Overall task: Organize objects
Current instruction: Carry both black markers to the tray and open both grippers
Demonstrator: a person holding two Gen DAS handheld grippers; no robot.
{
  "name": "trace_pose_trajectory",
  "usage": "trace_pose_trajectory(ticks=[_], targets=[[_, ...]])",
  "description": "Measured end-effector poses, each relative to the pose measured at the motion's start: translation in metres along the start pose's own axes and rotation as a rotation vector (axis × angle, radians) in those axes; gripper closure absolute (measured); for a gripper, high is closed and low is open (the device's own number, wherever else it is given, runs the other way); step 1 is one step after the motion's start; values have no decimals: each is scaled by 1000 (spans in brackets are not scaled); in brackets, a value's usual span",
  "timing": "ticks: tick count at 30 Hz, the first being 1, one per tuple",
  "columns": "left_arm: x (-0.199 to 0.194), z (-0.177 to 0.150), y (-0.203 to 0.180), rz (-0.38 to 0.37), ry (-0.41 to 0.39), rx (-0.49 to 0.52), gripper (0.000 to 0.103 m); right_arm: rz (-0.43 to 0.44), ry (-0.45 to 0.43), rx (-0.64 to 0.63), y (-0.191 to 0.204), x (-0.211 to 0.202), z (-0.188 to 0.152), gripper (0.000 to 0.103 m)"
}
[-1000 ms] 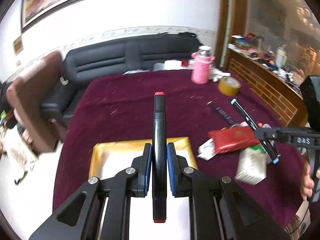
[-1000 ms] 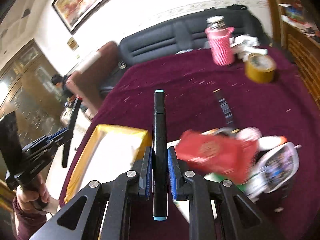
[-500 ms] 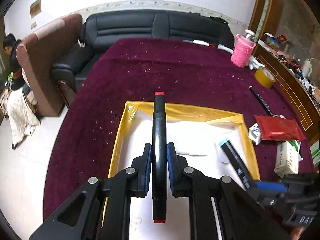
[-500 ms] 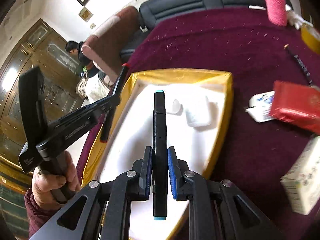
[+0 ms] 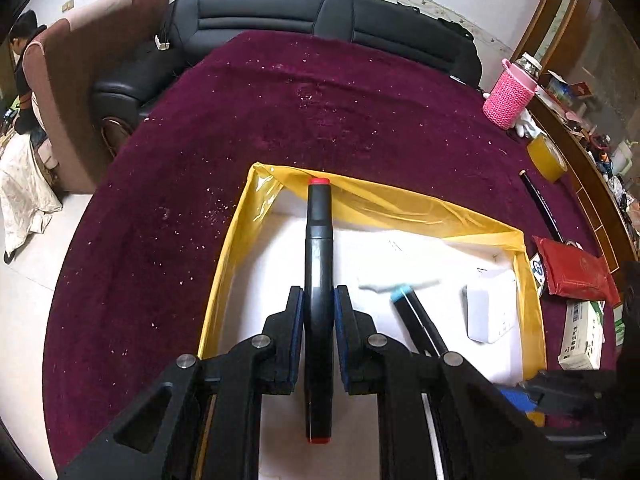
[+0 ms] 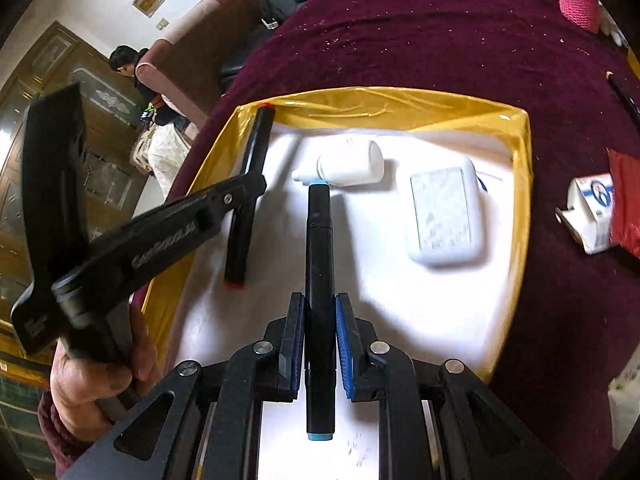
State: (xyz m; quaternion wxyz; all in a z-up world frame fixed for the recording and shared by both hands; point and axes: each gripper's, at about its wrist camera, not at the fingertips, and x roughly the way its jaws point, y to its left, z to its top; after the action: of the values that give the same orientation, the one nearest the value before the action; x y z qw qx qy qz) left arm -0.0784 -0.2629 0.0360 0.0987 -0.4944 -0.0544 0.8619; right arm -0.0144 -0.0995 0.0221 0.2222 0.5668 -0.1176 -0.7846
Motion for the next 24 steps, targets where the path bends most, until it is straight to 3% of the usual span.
trace_pose_trajectory(ticks=[10, 13, 15, 16, 17, 18, 21, 24], targets=[[4, 5, 1, -19, -2, 7, 89, -31, -19, 19, -4, 14, 20, 85], [4, 5, 3, -60, -8, 1, 86, -34, -26, 19, -4, 13, 18, 85], [1, 6, 3, -100, -20, -6, 79, -39, -35, 13, -3, 13, 17, 85], [-1, 6, 1, -105, -28, -4, 67, -33, -40, 17, -4, 13, 15, 83], [-5, 6, -1, -94, -39, 1, 47, -27, -42, 22, -4, 12, 15, 80], [-10, 6, -3, -73, -56, 9, 40, -22, -44, 29, -5, 11, 14, 76], [-29, 6, -9, -69, -101, 23, 37, 12, -65, 42, -6, 2, 11, 64], [-52, 6, -10, -63, -135, -3, 25, 27, -98, 28, -3, -15, 5, 50]])
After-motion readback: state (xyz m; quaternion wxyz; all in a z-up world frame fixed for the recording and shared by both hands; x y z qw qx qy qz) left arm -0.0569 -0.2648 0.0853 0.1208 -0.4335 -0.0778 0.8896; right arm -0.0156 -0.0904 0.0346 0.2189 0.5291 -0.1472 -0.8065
